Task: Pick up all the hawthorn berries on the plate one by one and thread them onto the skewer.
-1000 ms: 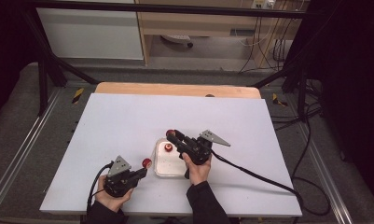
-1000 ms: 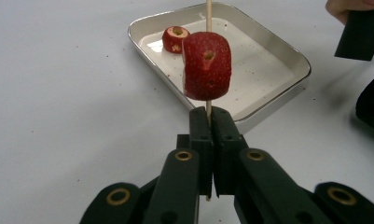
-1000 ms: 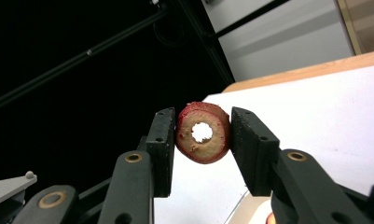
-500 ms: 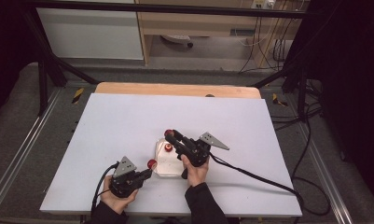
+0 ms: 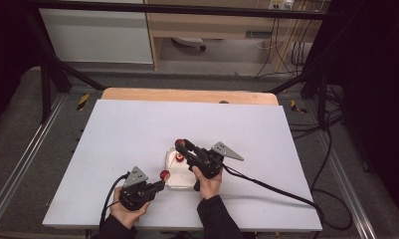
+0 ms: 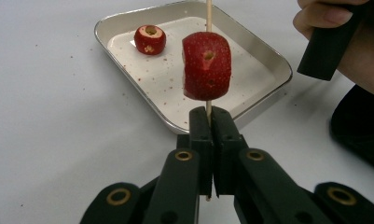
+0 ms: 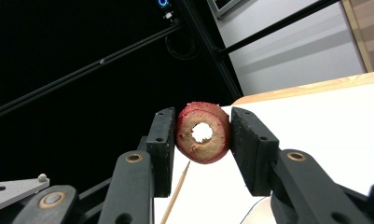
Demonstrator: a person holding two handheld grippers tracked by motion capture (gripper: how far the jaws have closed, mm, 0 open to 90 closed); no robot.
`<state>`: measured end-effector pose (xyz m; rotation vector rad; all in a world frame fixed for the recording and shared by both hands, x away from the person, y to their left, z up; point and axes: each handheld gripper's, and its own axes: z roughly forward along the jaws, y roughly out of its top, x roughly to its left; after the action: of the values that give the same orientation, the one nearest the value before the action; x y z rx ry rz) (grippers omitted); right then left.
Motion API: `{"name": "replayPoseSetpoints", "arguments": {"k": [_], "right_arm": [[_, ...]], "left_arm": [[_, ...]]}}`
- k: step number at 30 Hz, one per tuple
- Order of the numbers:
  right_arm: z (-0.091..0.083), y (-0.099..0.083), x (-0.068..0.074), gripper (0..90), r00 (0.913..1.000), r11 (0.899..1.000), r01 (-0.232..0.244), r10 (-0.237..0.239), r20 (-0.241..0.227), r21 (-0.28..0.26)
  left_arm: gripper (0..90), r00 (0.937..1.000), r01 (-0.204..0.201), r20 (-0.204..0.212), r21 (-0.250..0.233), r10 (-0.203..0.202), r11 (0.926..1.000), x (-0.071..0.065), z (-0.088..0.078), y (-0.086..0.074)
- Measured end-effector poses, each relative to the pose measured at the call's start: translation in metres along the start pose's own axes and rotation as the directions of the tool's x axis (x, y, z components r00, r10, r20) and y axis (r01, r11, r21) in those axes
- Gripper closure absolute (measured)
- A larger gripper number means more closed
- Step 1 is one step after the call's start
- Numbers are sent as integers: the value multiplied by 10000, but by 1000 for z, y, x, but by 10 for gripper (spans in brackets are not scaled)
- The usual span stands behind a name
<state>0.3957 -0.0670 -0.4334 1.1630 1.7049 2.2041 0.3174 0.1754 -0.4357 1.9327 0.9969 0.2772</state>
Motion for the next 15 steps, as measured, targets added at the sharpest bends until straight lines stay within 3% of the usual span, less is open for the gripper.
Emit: {"name": "replayPoseSetpoints", "arguments": {"k": [15], "right_arm": [[1, -6, 0, 619, 9999, 9999, 60, -59, -85, 111]], "left_arm": [[882, 9990, 456, 19, -77, -456, 9989, -3, 3, 1]]}}
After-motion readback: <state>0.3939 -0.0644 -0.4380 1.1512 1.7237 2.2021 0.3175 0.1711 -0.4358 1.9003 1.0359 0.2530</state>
